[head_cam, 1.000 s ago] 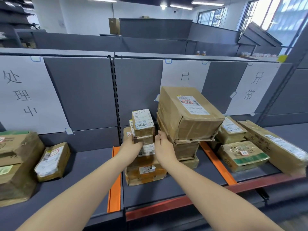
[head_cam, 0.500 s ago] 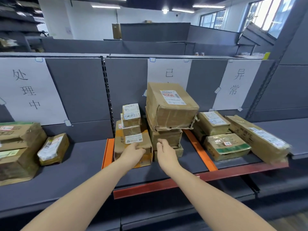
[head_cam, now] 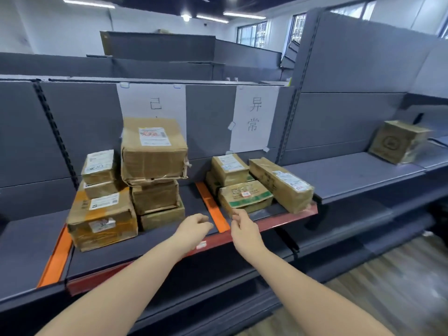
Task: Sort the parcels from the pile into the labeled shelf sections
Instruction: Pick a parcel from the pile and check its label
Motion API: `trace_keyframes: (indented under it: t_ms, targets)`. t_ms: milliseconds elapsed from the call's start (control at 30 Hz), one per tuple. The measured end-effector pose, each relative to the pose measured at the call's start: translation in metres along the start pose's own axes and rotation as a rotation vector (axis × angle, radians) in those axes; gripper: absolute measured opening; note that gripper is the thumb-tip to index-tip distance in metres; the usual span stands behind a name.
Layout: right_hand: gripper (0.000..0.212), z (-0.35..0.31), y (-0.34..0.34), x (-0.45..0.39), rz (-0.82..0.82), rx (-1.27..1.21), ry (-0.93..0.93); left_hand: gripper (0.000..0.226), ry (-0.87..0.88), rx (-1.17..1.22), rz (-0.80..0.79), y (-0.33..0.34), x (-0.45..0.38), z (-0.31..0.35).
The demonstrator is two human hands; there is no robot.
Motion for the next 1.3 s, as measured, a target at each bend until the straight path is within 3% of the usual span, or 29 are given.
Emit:
trace_keyframes:
  t_ms: [567,1000,1300]
  targets:
    - [0.043,0.148,-0.215,0.005,0.342,-0.007,0.258,0.044,0.237,-0.136,-0.360,0.219,-0.023,0.150]
    - [0.040,0.190,-0.334,-0.079,0.537,0.000,0.349,0.038,0.368,-0.081,-0.464,0.322,-0.128,0.276]
    - [0.038,0.234,-0.380,-0.125,0.581,0.008,0.407,0.044,0.418,-0.211,-0.521,0.389,-0.182,0.319]
Point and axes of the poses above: each hand's wrist, its own x-axis away from the middle knuckle, its own y-axis out of the palm, z = x × y, the point moved 5 cm from there along -x, towards the middle knuckle, and after that the axes turned 2 degrees about z, right-handed, at the moved point
